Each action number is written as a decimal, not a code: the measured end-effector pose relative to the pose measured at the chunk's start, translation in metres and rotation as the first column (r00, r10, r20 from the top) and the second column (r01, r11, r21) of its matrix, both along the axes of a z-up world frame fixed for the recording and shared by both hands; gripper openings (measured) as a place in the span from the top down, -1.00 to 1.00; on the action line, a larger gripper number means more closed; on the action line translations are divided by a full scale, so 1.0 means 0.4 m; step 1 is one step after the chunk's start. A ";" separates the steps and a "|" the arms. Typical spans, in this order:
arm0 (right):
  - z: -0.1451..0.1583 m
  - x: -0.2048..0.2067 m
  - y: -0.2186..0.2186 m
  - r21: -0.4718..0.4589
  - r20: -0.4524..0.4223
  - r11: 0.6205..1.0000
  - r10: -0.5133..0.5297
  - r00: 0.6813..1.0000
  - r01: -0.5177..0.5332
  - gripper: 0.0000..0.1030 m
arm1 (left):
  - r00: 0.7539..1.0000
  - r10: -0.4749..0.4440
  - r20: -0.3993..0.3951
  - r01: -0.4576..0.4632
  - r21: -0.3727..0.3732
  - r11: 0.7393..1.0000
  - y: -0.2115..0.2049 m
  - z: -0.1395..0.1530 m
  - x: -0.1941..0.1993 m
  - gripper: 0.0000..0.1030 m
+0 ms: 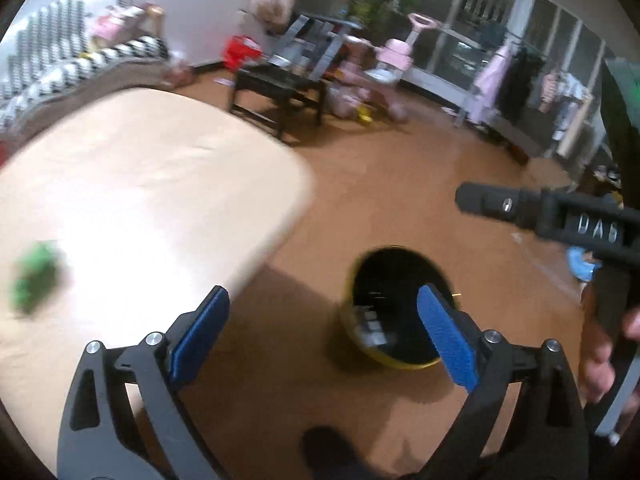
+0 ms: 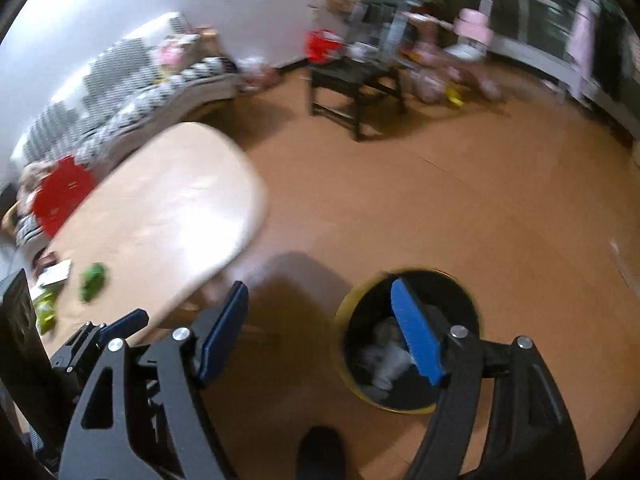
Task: Collect trash
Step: 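Move both open tools back over the table, then grasp the yellow-green snack bag with the right tool while the left tool grasps foil wrapper, then carry the snack bag and foil wrapper to the black bin and release both, then move both open tools back toward the table, then grasp the clear plastic bag with the right tool while the left tool grasps the foil strip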
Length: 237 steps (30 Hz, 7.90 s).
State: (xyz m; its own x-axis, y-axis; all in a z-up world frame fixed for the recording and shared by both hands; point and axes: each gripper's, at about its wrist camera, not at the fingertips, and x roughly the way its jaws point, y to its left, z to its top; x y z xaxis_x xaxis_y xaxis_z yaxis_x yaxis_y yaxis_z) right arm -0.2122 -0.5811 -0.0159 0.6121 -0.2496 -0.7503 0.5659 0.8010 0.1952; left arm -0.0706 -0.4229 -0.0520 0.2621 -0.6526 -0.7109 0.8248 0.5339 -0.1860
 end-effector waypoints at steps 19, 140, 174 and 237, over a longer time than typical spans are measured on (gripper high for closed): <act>0.040 0.565 0.797 -0.046 0.022 0.779 0.627 0.778 -0.626 -0.44 | 0.774 0.610 0.167 -0.622 0.022 0.783 1.023 0.136 0.255 -0.81; -0.110 -0.186 -0.160 0.031 -0.069 0.991 -0.124 0.990 0.127 0.07 | 0.997 -0.057 -0.045 0.057 -0.001 0.998 -0.117 -0.045 -0.079 0.69; -0.056 -0.133 -0.143 -0.001 -0.027 0.991 -0.134 0.991 0.134 -0.61 | 0.996 -0.070 -0.057 0.069 -0.012 0.998 -0.159 -0.068 -0.083 -0.81; -0.171 0.783 1.188 0.049 -0.077 0.579 0.814 0.575 -0.814 0.85 | 0.765 0.624 0.160 -0.642 0.112 0.758 1.273 -0.042 0.436 -0.83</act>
State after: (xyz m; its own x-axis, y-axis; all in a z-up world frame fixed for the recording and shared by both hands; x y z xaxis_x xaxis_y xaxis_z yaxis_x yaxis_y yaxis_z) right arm 0.1010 -0.1060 -0.0842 0.4918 0.3282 -0.8065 -0.3096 0.9316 0.1903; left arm 0.1039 0.0863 -0.0686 0.6563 -0.1969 -0.7284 0.2974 0.9547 0.0100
